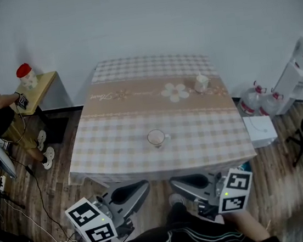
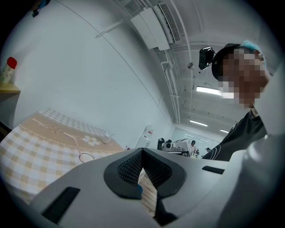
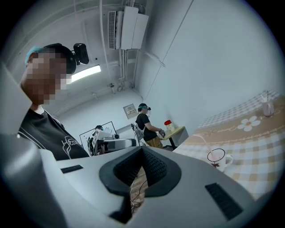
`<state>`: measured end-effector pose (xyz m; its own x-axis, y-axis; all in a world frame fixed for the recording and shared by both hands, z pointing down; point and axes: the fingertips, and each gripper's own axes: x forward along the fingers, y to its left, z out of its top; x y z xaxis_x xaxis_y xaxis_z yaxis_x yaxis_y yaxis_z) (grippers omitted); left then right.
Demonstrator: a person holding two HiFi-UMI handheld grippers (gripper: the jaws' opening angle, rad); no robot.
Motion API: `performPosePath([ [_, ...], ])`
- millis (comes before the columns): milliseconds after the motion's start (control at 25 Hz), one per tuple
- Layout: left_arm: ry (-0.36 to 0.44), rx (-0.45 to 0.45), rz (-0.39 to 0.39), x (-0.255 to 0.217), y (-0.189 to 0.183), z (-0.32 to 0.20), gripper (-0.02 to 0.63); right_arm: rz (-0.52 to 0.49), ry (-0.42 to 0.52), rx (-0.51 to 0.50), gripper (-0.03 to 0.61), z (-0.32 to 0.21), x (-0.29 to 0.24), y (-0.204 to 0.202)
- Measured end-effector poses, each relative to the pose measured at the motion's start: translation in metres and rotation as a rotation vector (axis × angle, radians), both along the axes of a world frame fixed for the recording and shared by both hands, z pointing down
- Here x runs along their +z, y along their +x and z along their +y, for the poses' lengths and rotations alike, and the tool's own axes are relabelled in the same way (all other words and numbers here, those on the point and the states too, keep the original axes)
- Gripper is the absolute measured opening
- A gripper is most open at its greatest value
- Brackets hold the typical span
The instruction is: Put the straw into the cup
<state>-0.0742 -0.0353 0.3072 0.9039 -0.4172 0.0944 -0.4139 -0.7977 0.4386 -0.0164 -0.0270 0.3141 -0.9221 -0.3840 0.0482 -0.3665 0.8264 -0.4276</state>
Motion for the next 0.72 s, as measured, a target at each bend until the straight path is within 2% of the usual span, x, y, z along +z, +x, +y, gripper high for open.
performPosePath([
  [320, 0.039, 0.01, -0.019, 0.001, 0.003, 0.004, -0.003, 0.006, 0.001, -0.006, 0.011, 0.001, 0.004, 0.001],
  [720, 0.037, 0.007, -0.026, 0.0, 0.014, -0.003, -0.003, 0.007, 0.0, -0.009, 0.011, -0.004, 0.003, 0.01],
])
